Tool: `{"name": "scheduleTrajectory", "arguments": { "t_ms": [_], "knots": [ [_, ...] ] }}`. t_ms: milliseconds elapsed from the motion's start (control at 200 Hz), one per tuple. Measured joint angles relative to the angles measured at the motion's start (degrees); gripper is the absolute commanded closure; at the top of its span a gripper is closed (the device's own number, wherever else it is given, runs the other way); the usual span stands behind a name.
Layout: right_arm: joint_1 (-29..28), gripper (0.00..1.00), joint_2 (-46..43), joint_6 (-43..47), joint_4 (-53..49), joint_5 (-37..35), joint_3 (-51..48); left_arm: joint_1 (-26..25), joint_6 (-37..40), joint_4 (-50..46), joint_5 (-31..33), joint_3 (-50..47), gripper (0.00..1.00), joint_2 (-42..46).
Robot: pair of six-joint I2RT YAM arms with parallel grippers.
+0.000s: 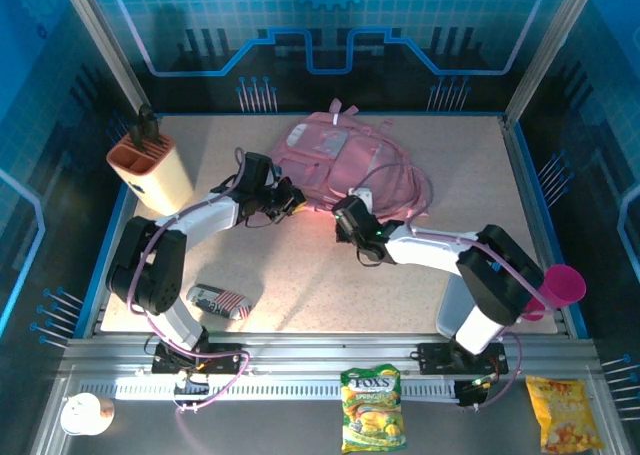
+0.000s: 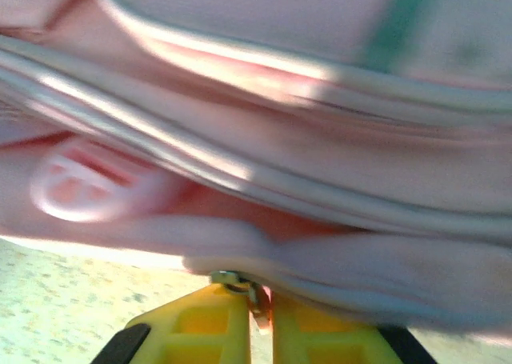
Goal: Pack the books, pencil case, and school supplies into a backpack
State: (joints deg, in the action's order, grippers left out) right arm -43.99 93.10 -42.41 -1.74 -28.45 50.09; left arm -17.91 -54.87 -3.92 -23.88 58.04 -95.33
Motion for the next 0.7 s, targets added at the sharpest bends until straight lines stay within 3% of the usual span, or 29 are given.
{"name": "scheduleTrajectory", "arguments": {
  "t_ms": [290, 540, 700],
  "knots": [
    [7.10, 0.95, -6.88, 1.53, -1.62, 1.25, -7.89, 2.89, 3.43, -1.46, 0.48, 0.00, 0.99, -1.18],
    [7.34, 1.00, -4.70, 8.22, -3.61, 10.32, -2.69, 5.62, 6.03, -1.95, 3.45, 0.61, 0.64, -2.97],
    [5.99, 1.00, 0.74, 10.16, -4.90, 16.13, 3.58, 8.11, 5.44, -0.42, 5.81, -2.08, 0.49, -0.81]
  ]
}}
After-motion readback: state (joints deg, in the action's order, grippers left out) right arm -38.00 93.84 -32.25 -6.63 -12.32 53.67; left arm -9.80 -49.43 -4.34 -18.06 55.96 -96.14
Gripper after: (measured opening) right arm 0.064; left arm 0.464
